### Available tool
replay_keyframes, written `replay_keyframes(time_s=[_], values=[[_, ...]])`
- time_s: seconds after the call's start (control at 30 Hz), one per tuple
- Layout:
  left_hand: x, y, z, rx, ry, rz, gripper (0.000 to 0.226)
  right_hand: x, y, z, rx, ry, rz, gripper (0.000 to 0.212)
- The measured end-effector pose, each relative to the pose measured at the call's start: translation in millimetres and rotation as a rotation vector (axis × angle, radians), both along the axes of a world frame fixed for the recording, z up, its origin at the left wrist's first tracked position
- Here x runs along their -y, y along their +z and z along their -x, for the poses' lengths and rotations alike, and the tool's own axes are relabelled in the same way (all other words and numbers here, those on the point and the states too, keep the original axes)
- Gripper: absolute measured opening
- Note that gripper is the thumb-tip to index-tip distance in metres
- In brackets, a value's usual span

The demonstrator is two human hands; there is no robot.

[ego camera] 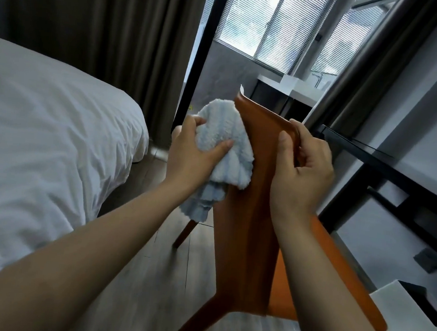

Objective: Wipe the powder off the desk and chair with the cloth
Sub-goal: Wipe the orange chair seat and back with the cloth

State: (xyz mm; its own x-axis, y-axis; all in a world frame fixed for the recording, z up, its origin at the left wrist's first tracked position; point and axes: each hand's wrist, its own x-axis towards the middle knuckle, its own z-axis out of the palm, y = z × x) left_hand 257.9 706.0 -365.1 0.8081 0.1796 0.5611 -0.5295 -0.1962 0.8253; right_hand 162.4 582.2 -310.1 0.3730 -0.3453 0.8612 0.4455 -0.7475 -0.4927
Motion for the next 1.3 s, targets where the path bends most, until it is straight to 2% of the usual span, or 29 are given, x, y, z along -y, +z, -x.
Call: replay_keyframes(time_s=[0.13, 0.43, 0.73, 0.9, 1.07, 1.3], values=[[16.9, 14.4, -5.2, 0.050, -0.018, 0.020, 0.061, -0.1, -2.6, -1.6, 0.024, -0.007, 0.015, 0.026], [34.4, -6.8, -35.2, -0.004, -0.122, 0.071, 0.064, -1.1, -6.5, -4.6, 0.067, -0.010, 0.013, 0.026], [61.9, -104.6, -73.6, -0.381, -0.229, 0.022, 0.048, -6.2, -12.4, -9.7, 0.128, -0.012, -0.031, 0.025], [73.6, -143.1, -81.2, -0.512, -0.281, -0.017, 0.050, -6.7, -13.5, -10.8, 0.161, -0.022, -0.025, 0.027], [83.9, -178.7, -82.5, -0.576, -0.298, -0.063, 0.042, -5.0, -15.4, -12.0, 0.160, -0.022, -0.010, 0.028], [85.4, -222.8, -84.6, -0.711, -0.389, -0.356, 0.066, -4.8, -16.4, -13.1, 0.155, -0.043, 0.003, 0.028]])
